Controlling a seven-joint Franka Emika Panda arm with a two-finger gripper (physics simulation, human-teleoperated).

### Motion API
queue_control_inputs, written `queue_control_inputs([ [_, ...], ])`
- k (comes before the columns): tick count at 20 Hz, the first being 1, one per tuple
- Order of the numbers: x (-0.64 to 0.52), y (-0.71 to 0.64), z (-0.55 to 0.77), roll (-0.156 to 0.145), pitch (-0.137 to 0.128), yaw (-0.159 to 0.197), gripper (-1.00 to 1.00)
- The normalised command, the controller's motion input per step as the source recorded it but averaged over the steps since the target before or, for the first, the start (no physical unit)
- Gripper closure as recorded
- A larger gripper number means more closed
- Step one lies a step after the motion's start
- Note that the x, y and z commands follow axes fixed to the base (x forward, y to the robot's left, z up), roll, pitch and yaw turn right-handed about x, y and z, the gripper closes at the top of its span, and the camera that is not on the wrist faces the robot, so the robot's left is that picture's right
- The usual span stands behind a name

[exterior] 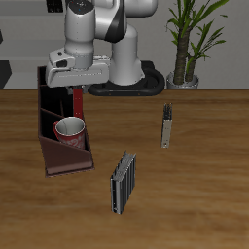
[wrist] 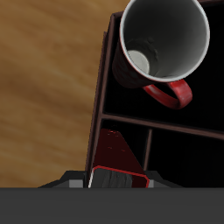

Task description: Place the red mug into the right desk caddy's left compartment and place the red book into the right desk caddy's front compartment

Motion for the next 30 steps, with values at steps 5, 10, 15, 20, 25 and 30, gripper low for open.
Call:
queue_control_inputs([
  [5, 0.00, -0.11, -0.03, -0.014, 0.007, -0.017, 1.00],
  [10, 0.02, -0.07, -0.13, -0.023, 0.021, -0.008, 1.00],
  [15, 0.01, 0.01, -0.14, 0.007, 0.032, -0.002, 1.00],
  [20, 0.00, 0.07, -0.20, 0.010, 0.029, -0.018, 1.00],
  [25, 0.03, -0.02, -0.21, -0.007, 0.038, -0.003, 1.00],
  [30, 0.05, -0.05, -0.08, -0.025, 0.036, -0.019, -1.00],
])
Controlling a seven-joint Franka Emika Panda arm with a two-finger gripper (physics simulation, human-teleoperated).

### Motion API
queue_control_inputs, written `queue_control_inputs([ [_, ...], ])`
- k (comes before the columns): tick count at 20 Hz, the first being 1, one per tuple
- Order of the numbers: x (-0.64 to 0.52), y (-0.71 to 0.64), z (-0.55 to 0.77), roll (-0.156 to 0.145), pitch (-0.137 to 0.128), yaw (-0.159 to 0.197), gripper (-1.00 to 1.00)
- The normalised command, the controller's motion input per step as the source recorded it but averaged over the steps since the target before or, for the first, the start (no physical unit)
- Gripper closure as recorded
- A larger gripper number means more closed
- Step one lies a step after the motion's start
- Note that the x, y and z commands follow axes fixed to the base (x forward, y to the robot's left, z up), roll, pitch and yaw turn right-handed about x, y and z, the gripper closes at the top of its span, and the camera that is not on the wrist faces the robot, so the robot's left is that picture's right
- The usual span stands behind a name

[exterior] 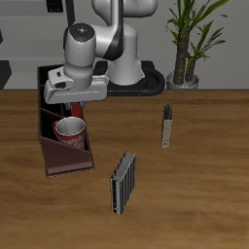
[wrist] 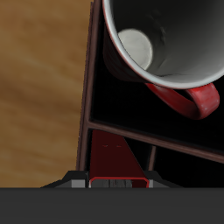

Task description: Place the red mug into the right desk caddy's left compartment and place the red book into the right desk caddy's front compartment

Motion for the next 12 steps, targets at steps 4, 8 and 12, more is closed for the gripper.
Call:
queue_control_inputs([
  [4, 0.01, 0.05, 0.09, -0.010, -0.007, -0.021, -1.00],
  [8, 0.02, 0.05, 0.11, -0.004, -0.009, -0.019, -1.00],
  [12, 0.01, 0.05, 0.11, 0.005, -0.018, -0.003, -1.00],
])
